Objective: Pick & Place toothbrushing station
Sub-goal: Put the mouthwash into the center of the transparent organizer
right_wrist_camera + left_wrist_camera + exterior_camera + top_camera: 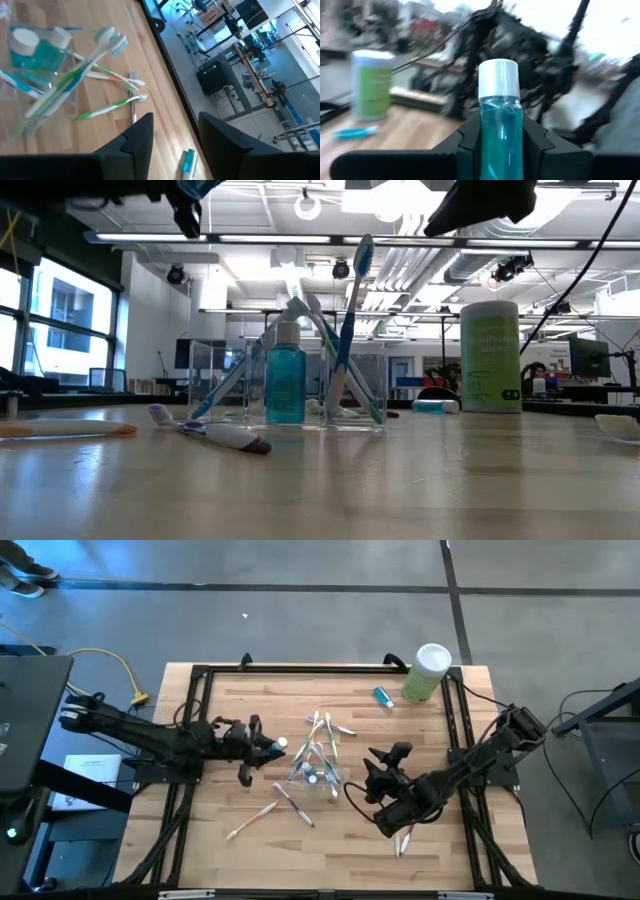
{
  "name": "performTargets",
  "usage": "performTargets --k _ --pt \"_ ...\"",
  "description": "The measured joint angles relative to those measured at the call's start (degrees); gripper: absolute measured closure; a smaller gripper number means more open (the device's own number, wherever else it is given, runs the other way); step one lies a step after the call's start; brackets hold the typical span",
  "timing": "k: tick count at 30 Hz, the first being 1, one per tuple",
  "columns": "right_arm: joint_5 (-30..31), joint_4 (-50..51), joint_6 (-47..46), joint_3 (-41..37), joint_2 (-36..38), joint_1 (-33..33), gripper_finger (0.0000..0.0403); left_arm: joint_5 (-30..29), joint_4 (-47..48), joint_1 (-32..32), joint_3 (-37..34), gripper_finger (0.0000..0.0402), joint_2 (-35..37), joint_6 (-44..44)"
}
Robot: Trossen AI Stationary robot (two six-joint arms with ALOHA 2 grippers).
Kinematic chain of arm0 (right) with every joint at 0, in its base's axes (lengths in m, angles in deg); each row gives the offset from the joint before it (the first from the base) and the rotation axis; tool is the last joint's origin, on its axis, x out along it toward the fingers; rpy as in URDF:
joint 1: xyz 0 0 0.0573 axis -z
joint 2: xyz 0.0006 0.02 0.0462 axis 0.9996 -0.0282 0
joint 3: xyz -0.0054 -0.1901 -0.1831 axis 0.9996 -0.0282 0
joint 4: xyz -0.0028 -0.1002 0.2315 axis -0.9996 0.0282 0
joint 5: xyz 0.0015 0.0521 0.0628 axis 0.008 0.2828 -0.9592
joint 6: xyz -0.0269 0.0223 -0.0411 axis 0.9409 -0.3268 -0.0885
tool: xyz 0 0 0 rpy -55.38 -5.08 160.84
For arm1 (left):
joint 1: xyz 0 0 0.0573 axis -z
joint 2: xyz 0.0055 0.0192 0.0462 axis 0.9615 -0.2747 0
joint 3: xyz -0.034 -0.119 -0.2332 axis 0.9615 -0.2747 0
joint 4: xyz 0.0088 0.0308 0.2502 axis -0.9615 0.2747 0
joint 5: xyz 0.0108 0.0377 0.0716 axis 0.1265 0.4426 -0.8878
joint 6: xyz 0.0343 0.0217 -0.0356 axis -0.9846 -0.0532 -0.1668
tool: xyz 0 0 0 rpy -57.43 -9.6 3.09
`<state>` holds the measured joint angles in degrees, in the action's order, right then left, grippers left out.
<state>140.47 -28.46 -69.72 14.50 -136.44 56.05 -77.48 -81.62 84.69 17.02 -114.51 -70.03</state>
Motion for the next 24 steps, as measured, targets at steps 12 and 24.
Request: performTargets --k 12,24 --pt "0.97 -16.29 8.22 0.0 0.0 -0.31 0.0254 3.03 -47.86 2.18 -5.72 0.0329 -26.38 -8.09" --pt "-28.42 -55.4 35.83 0.0 -0.02 1.58 0.0254 4.24 -49.54 3.8 -3.92 0.0328 -32.3 -11.3"
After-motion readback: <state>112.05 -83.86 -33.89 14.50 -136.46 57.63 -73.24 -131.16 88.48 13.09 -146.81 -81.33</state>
